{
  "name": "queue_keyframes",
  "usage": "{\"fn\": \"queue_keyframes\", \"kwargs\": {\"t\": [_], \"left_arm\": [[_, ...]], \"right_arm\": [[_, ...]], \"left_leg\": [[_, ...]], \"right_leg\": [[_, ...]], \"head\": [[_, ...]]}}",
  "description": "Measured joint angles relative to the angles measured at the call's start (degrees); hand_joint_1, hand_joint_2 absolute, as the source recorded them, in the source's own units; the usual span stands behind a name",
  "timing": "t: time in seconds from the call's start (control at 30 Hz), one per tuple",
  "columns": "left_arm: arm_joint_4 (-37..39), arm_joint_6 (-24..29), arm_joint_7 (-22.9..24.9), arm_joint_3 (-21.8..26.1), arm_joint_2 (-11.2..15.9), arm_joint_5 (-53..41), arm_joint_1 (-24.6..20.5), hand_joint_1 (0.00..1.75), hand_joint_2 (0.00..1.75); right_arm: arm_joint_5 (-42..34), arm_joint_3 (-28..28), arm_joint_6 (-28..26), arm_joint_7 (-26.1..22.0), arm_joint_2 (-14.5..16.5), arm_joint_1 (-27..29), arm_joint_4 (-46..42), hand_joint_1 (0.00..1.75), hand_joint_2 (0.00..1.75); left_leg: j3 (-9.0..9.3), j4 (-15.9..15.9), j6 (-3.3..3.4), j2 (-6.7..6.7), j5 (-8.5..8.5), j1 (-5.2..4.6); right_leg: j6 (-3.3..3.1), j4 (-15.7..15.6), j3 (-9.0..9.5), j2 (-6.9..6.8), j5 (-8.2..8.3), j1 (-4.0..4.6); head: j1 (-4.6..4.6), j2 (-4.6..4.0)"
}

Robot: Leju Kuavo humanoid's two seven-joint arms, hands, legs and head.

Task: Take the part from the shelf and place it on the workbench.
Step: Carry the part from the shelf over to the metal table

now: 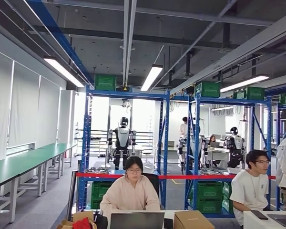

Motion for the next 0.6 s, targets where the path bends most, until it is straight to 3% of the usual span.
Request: {"fn": "queue_keyframes", "kwargs": {"t": [0.1, 0.13, 0.17, 0.2, 0.27, 0.3, 0.37, 0.47, 0.53, 0.6], "left_arm": [[0.0, 0.0, 0.0, 0.0, 0.0, 0.0, -0.1, 0.0, 1.75], [0.0, 0.0, 0.0, 0.0, 0.0, 0.0, 0.0, 0.0, 1.75], [0.0, 0.0, 0.0, 0.0, 0.0, 0.0, 0.0, 0.0, 1.75], [0.0, 0.0, 0.0, 0.0, 0.0, 0.0, 0.0, 0.0, 1.75], [0.0, 0.0, 0.0, 0.0, -0.1, 0.0, -0.1, 0.0, 1.75], [0.0, 0.0, 0.0, 0.0, -0.1, 0.0, -0.2, 0.0, 1.75], [0.0, 0.0, 0.0, 0.0, -0.3, 0.0, -0.4, 0.0, 1.75], [0.0, 0.0, 0.0, 0.0, -0.4, 0.0, 0.0, 0.0, 1.75], [0.0, 0.0, 0.0, 0.0, -0.4, 0.0, -0.1, 0.0, 1.75], [0.0, 0.0, 0.0, 0.0, -0.4, -0.1, -0.2, 0.0, 1.75]], "right_arm": [[0.1, -0.1, 0.0, 0.0, 0.0, 0.0, 0.1, 1.75, 1.75], [0.2, -0.1, 0.0, 0.0, 0.0, 0.1, 0.1, 1.75, 1.75], [0.3, -0.1, 0.0, 0.0, -0.1, 0.1, 0.2, 1.75, 1.75], [0.3, -0.2, 0.0, 0.0, -0.1, 0.1, 0.2, 1.75, 1.75], [0.4, -0.2, 0.0, 0.1, -0.2, 0.1, 0.2, 1.75, 1.75], [0.4, -0.3, 0.0, 0.1, -0.3, 0.1, 0.2, 1.75, 1.75], [0.5, -0.3, 0.1, 0.2, -0.5, 0.1, 0.2, 1.75, 1.75], [0.5, -0.3, 0.1, 0.2, -0.6, 0.0, 0.2, 1.75, 1.75], [0.3, -0.3, 0.1, 0.2, -0.6, -0.1, 0.1, 1.75, 1.75], [-0.1, -0.3, 0.3, 0.2, -0.6, -0.1, 0.2, 1.75, 1.75]], "left_leg": [[0.26, -0.1, 0.46, 0.02, -0.29, 0.06], [0.42, -0.1, 0.52, -0.04, -0.44, 0.05], [0.68, -0.1, 0.47, -0.29, -0.62, 0.05], [1.04, -0.1, 0.38, -0.61, -0.83, 0.05], [1.68, -0.1, 0.1, -1.43, -1.24, 0.06], [1.81, -0.2, -0.09, -1.84, -1.36, 0.1], [1.7, -0.3, -0.64, -2.66, -1.4, 0.27], [1.61, -0.2, -1.56, -2.71, -1.84, 0.35], [-0.33, 4.0, -1.84, -1.36, -4.22, 0.18], [-4.25, 11.5, -2.08, -0.61, -7.22, 0.1]], "right_leg": [[0.61, 11.2, -6.09, -0.06, -4.43, -0.19], [0.67, 13.5, -7.67, -0.06, -4.6, -0.2], [0.65, 13.7, -8.2, -0.04, -3.56, -0.2], [0.55, 11.4, -7.58, 0.08, -1.42, -0.19], [0.03, 3.5, -4.48, 1.46, 3.37, -0.19], [-0.28, 0.4, -3.15, 2.23, 4.67, -0.14], [-0.78, -2.0, -2.08, 2.95, 4.74, 0.02], [-1.59, -3.2, -1.4, 1.83, 4.73, -0.12], [-2.2, -3.9, -0.74, 1.0, 4.76, -0.36], [-2.51, -3.9, -0.36, 0.42, 4.46, -0.29]], "head": [[-0.01, -0.01], [-0.01, -0.02], [-0.01, -0.02], [-0.01, -0.02], [0.0, -0.02], [0.01, -0.01], [0.03, 0.02], [0.04, 0.0], [0.04, 0.0], [0.04, -0.01]]}}
